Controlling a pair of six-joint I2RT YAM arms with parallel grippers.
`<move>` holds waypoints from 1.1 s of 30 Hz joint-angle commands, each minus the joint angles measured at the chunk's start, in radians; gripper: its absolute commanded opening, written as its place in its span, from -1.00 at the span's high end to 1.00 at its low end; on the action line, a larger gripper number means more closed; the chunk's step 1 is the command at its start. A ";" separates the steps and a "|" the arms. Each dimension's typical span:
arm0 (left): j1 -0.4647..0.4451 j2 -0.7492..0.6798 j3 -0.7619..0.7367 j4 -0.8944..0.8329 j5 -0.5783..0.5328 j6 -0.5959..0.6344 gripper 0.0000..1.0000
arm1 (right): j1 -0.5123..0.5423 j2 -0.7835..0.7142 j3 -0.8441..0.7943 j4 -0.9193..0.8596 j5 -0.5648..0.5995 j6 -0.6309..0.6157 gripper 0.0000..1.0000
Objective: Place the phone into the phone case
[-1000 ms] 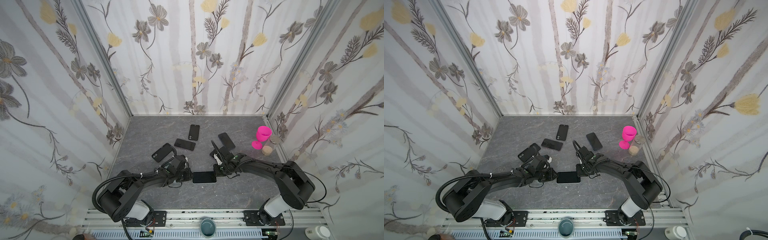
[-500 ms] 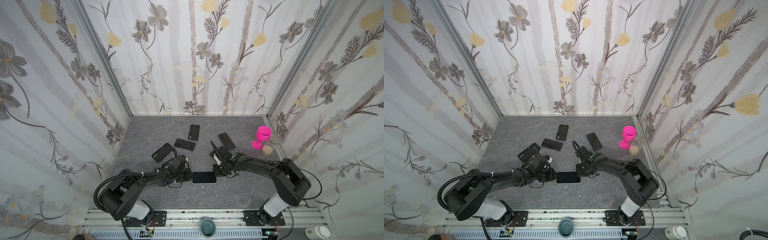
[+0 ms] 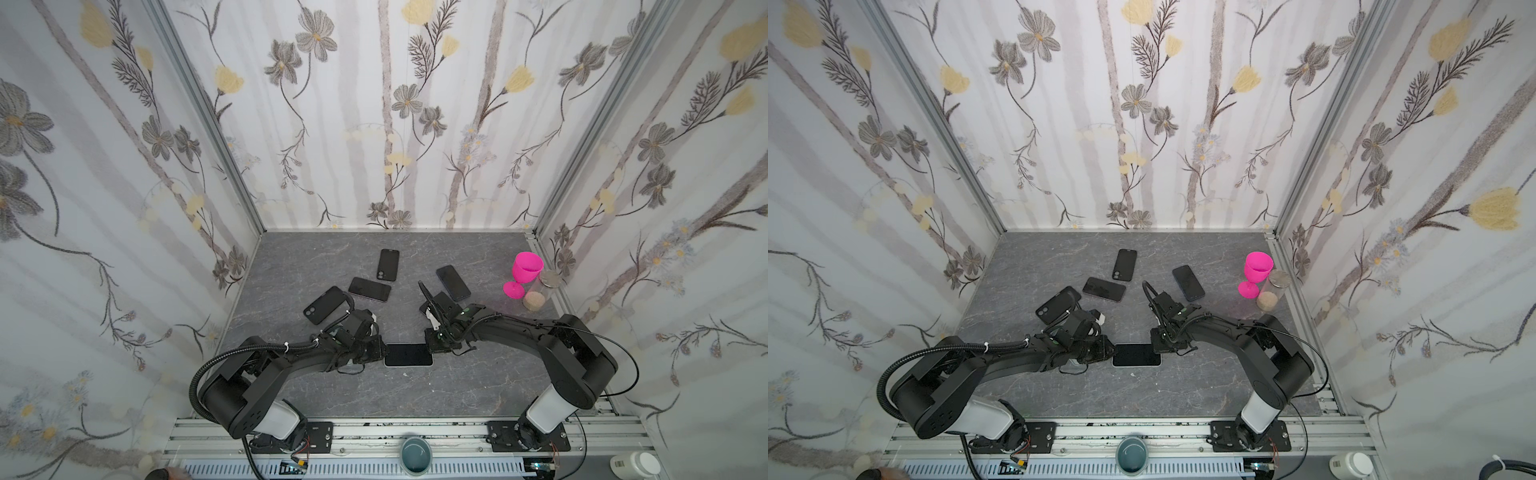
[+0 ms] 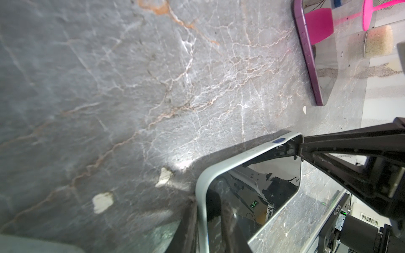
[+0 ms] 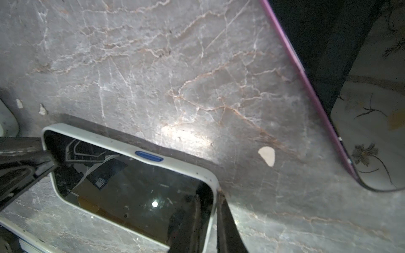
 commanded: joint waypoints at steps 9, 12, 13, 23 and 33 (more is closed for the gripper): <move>0.011 -0.087 0.048 -0.024 -0.051 0.060 0.51 | 0.031 -0.139 0.064 0.004 0.069 -0.093 0.56; 0.018 -0.157 0.071 -0.058 -0.111 0.117 0.41 | 0.049 -0.219 0.068 0.069 0.059 -0.155 0.52; 0.019 -0.186 0.077 -0.070 -0.138 0.142 0.39 | 0.055 -0.248 0.074 0.089 0.060 -0.181 0.50; 0.028 -0.555 0.071 -0.017 -0.423 0.460 -0.22 | 0.065 -0.447 0.081 0.326 -0.009 -0.646 -0.15; 0.028 -0.778 -0.085 0.013 -0.162 0.855 -1.00 | 0.067 -0.463 -0.041 0.255 -0.278 -1.206 -1.00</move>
